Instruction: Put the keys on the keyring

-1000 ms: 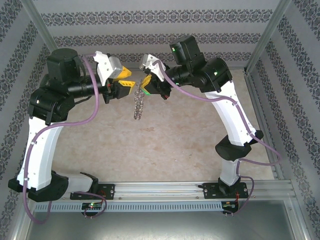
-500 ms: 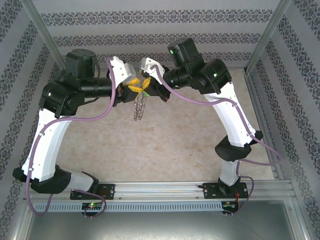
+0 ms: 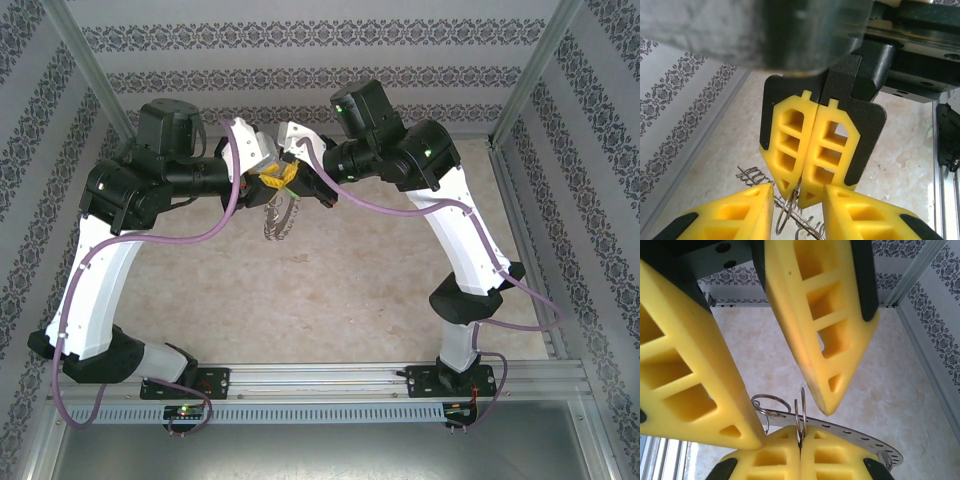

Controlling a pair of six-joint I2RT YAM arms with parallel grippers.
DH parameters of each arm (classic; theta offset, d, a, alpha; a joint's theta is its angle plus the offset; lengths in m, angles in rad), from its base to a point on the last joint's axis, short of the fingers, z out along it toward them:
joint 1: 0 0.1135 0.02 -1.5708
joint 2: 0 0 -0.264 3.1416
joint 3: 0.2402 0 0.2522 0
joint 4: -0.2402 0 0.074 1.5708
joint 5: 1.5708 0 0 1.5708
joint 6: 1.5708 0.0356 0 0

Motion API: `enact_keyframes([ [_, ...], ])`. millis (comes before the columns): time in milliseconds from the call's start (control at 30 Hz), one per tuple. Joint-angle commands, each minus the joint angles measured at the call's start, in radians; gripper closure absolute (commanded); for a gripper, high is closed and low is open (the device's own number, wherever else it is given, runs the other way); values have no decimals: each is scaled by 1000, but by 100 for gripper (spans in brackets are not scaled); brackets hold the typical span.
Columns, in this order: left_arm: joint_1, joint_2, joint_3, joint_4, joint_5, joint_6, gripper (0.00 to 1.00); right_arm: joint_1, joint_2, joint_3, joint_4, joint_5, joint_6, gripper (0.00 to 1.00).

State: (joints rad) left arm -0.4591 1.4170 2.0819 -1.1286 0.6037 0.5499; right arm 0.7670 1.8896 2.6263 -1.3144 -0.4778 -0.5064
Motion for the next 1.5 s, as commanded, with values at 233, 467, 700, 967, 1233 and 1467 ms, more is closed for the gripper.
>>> enact_keyframes([
  [233,-33,19,38,-79,-69,67,71,19,-44,-21,-2,6,-40,100],
  [467,-34,16,26,-82,-68,68,72,5,-56,-28,0,-46,-51,100],
  [700,-34,20,21,-76,-49,58,72,-4,-65,-34,1,-79,-53,100],
  [967,7,1,29,-28,34,-10,72,-14,-82,-60,1,-116,-65,100],
  [1233,27,-9,17,-23,95,-36,68,-22,-91,-66,12,-148,-68,100],
  [1467,26,-4,9,-28,100,-31,69,-26,-101,-72,12,-162,-68,100],
])
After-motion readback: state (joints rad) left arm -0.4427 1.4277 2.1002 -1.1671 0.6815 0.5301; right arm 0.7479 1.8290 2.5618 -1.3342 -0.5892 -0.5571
